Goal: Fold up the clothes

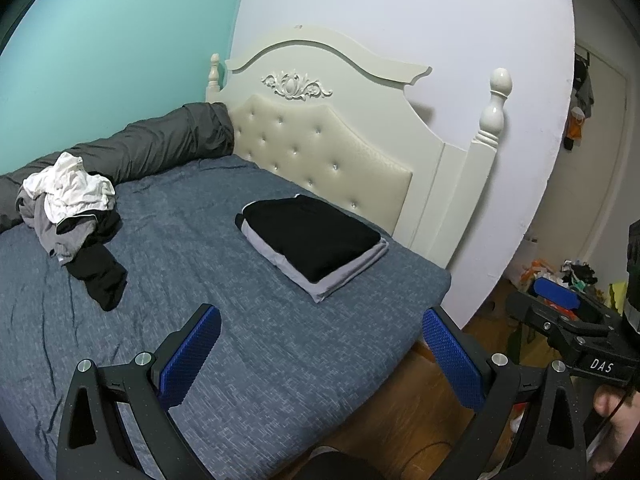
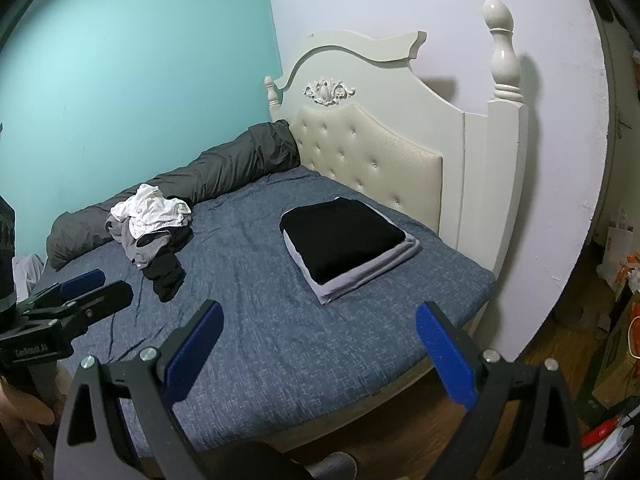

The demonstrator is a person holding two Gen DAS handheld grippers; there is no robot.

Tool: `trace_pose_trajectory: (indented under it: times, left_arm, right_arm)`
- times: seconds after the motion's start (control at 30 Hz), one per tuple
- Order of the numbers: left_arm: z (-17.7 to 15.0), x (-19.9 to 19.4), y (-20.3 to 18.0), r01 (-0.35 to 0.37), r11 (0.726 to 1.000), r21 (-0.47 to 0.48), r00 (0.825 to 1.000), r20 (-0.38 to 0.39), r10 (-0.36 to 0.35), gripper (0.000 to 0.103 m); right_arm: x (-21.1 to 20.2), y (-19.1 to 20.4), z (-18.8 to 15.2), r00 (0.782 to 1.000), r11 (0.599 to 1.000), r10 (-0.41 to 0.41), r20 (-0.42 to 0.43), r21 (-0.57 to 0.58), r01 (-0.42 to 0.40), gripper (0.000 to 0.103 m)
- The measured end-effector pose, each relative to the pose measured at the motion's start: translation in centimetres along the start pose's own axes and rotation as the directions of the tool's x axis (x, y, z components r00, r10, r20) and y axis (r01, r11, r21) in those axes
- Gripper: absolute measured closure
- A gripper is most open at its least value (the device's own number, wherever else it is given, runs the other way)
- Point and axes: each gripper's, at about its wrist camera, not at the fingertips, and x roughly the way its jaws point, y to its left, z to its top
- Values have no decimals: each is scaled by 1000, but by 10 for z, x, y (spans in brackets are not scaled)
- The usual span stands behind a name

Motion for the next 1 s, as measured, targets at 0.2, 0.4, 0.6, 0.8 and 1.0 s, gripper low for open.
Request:
trace_pose_trajectory:
  times: [0.2,0.4,0.6,0.8,1.0]
  left_arm:
    - [-1,1,0,2,1000,5,1000,-6,-2,0]
    - [-2,4,0,3,1000,8,1000,-20,-3,0]
    - [-4,5,1,1,1000,6,1000,-21,-1,0]
    - [-5,4,1,0,1000,8,1000,-11,0,0]
    - [-6,4,2,3,1000,5,1000,-9,-3,0]
  right_arm:
    - [2,1,0,1000,1000,2,-4,0,-2,5]
    - [4,1,-1,1000,1000,1,-7,-4,-1,5]
    - [7,0,-1,1000,1000,3,-11,-3,-3,5]
    - [8,0,-3,1000,1000,3,-15,-2,-3,5]
    - [8,0,-3,1000,1000,2,-14,-1,-2,5]
